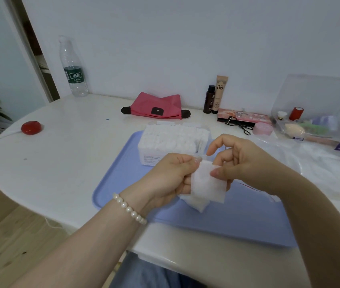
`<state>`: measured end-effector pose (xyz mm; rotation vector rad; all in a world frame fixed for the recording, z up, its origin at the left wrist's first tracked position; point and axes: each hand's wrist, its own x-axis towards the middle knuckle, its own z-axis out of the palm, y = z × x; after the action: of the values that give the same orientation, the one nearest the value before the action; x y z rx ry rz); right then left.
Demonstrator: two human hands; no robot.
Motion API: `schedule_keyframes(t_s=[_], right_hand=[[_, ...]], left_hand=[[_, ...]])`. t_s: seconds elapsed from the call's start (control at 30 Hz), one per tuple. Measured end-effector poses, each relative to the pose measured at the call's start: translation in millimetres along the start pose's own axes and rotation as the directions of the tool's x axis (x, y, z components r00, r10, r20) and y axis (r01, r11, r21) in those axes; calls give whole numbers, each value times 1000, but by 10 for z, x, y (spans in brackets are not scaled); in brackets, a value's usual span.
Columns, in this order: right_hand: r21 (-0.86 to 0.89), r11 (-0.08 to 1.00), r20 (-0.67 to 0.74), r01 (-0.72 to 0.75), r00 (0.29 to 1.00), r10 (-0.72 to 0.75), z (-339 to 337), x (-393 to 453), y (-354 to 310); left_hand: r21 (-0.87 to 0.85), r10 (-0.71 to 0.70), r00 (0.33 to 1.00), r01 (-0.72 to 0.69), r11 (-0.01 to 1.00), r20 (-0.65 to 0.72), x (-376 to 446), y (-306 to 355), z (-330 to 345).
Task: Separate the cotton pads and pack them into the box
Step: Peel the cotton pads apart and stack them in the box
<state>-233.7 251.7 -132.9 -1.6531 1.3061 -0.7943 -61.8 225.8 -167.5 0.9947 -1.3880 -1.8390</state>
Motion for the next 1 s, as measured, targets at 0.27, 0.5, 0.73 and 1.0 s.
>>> schedule_keyframes(t_s=[0.27, 0.5, 0.73, 1.0], right_hand=[[-74, 997, -42, -12, 999, 9, 29, -4, -15], [-115, 993, -88, -18, 996, 8, 64, 29, 24], [-208, 978, -456, -9, 885, -89, 107, 144, 158], [-565, 817, -200, -120, 980, 6, 240, 183, 301]], left_hand=[[8, 22, 994, -23, 1000, 107, -13, -24, -9], [22, 37, 995, -39, 999, 96, 4, -64, -56], [-90, 52, 994, -60, 994, -96, 15, -29, -183], [-234, -24, 959, -44, 971, -284, -16, -3, -351]])
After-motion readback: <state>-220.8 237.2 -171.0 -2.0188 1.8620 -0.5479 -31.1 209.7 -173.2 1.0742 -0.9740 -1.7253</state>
